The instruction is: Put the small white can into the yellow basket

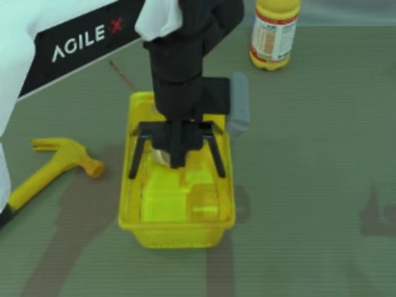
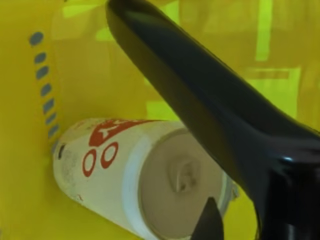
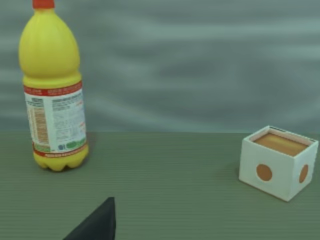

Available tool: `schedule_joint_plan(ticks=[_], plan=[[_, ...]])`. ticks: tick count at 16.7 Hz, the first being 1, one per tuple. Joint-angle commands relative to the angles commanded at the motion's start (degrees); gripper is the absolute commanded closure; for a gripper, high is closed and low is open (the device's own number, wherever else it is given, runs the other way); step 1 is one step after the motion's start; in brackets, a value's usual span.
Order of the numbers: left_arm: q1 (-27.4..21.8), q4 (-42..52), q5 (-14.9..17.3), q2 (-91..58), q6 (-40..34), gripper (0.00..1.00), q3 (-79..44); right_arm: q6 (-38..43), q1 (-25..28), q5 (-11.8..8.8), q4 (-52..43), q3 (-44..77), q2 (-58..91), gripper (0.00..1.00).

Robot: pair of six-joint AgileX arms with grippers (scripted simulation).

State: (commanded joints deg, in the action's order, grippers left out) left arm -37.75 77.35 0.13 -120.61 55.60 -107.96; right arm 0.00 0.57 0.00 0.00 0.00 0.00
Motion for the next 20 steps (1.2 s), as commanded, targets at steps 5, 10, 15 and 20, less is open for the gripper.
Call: schedule_joint_plan(ticks=[5, 10, 15, 20], plan=[[0.0, 0.0, 0.0, 0.0, 0.0, 1.0, 0.0, 0.0, 0.0, 0.0, 0.0, 0.0, 0.0, 0.0], [0.0, 0.0, 0.0, 0.0, 0.0, 1.0, 0.0, 0.0, 0.0, 0.0, 0.0, 0.0, 0.0, 0.0], [1.42, 4.41, -0.09, 0.36, 1.0, 1.0, -3.8, 0.0, 0.0, 0.0, 0.0, 0.0, 0.0, 0.0], [3.4, 10.58, -0.03, 1.53, 2.28, 1.0, -8.99, 0.0, 0.0, 0.0, 0.0, 0.0, 0.0, 0.0]])
